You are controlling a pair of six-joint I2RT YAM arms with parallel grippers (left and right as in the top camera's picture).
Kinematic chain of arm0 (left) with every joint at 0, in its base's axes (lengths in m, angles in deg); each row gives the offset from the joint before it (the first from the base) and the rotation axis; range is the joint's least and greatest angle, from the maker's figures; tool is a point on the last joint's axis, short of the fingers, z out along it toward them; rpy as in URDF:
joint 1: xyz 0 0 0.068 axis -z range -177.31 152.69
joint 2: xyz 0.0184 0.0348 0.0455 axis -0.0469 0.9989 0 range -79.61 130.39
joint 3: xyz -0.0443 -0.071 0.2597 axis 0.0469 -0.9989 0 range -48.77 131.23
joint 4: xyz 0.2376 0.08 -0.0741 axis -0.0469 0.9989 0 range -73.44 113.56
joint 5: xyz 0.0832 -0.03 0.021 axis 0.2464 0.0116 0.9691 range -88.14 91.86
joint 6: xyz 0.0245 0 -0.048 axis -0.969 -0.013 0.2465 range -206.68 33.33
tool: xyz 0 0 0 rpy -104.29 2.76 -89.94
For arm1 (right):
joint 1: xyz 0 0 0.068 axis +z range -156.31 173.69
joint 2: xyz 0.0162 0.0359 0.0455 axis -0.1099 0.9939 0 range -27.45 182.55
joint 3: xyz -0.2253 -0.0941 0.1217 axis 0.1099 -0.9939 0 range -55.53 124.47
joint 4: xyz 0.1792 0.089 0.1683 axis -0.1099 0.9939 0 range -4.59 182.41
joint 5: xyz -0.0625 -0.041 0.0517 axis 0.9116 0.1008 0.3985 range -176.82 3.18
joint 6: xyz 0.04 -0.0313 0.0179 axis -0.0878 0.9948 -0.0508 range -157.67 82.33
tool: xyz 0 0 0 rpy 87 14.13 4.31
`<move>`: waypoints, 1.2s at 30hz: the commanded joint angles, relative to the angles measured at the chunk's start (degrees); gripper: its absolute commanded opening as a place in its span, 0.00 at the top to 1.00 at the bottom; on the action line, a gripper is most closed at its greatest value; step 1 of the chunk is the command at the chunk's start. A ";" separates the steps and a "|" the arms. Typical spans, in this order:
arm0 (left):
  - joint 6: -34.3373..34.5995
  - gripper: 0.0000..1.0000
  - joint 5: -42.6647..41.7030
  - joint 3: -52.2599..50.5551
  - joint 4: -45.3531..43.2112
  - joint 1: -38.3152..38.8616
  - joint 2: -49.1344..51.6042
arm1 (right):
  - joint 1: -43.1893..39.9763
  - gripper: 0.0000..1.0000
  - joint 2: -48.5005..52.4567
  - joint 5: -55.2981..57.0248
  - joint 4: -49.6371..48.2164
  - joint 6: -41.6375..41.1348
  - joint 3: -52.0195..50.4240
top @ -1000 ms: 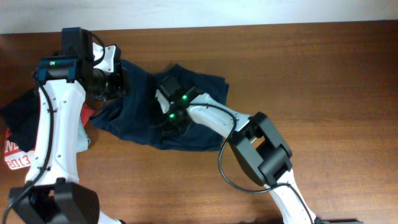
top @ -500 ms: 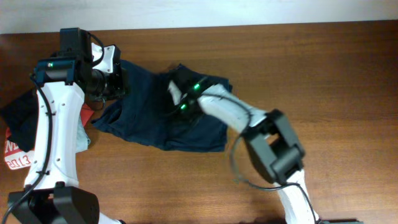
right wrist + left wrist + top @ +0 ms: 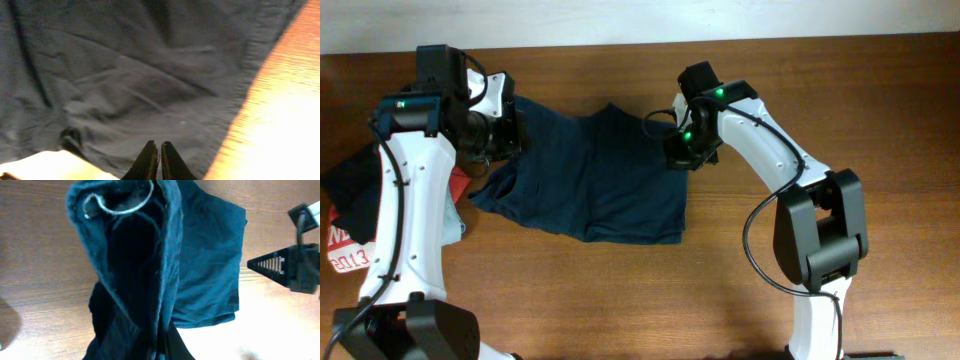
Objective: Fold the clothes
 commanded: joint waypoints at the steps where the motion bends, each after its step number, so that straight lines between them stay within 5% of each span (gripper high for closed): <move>1: 0.79 1.00 -1.97 1.95 -0.50 0.94 -1.97 | -0.02 0.90 1.51 3.91 -0.68 1.29 -3.10; 14: 1.86 1.00 -1.95 1.92 -1.90 4.39 -1.95 | 0.00 0.84 1.51 4.09 -13.57 1.27 -19.63; 36: 9.66 1.00 6.12 1.92 -12.63 23.41 7.04 | 0.11 0.85 1.51 2.38 -10.29 1.31 -20.06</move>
